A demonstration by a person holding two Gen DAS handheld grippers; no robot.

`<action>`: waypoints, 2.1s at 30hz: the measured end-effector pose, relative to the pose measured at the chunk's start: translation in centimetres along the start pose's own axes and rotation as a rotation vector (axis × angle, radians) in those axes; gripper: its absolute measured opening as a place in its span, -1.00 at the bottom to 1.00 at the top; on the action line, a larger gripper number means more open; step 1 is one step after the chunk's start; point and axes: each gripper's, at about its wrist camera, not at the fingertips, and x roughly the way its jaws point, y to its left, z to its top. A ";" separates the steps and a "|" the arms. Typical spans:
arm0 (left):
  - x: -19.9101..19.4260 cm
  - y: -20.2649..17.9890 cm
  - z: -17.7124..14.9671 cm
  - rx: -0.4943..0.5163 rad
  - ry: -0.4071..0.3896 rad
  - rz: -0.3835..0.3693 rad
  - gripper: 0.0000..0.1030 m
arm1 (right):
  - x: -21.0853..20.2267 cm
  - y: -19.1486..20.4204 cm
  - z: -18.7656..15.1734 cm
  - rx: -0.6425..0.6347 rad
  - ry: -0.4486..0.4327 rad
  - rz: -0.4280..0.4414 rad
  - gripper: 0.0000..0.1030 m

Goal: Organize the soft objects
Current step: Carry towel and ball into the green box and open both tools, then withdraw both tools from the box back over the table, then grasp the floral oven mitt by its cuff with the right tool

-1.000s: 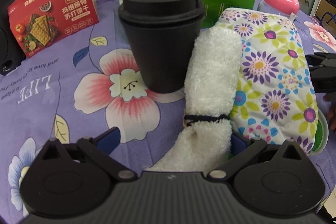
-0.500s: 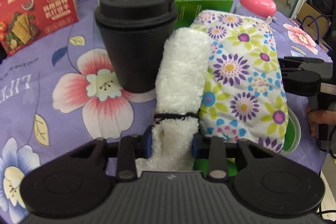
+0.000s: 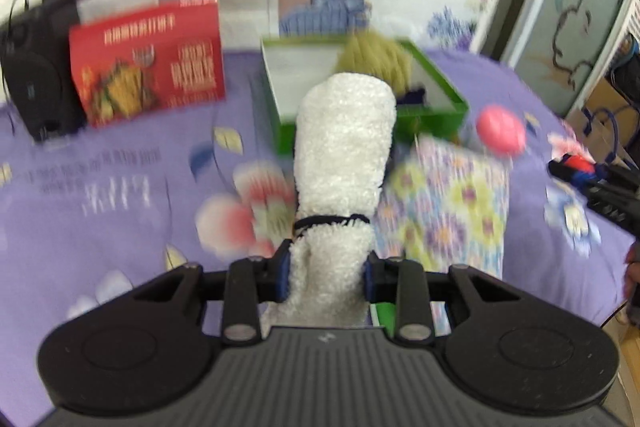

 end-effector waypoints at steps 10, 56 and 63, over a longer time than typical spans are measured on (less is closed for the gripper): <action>7.7 -0.9 15.5 0.098 -0.080 0.062 -0.36 | 13.2 -2.1 11.6 -0.149 0.039 0.066 -0.62; 1.8 -3.2 -9.0 0.089 0.049 0.168 0.84 | 3.1 3.5 -4.5 0.319 0.264 0.280 -0.12; 2.0 -1.1 -10.2 0.047 0.029 0.157 0.84 | 0.8 7.7 -3.8 0.171 0.150 0.007 -0.10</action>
